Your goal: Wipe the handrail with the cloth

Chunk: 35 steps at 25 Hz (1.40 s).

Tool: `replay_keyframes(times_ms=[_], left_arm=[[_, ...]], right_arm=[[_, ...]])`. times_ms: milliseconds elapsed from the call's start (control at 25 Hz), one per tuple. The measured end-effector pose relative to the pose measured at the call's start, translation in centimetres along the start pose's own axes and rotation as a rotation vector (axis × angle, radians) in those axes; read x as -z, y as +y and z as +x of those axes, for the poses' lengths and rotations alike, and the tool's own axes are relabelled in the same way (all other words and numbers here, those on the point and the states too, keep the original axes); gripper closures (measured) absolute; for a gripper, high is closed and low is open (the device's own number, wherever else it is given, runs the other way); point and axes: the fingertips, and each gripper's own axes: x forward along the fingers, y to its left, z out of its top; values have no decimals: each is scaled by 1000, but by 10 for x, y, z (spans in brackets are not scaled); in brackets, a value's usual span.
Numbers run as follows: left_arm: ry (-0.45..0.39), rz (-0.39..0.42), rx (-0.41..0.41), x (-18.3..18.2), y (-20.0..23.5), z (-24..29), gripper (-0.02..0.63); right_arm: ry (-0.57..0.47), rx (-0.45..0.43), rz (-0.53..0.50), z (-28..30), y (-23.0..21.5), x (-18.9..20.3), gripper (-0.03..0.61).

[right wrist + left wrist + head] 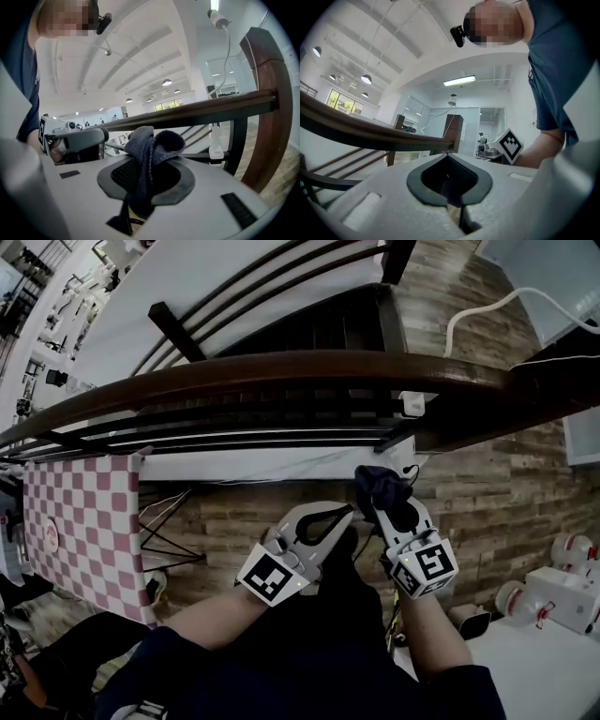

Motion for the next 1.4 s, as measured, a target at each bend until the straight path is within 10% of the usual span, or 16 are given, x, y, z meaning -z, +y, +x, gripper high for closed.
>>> replay_keyframes(times_ms=[760, 1400], left_arm=[[31, 58, 39, 173, 84, 156, 618], [43, 58, 18, 214, 111, 162, 618]], right_arm=[[104, 186, -5, 118, -225, 157, 487], [273, 383, -149, 193, -316, 200, 488]])
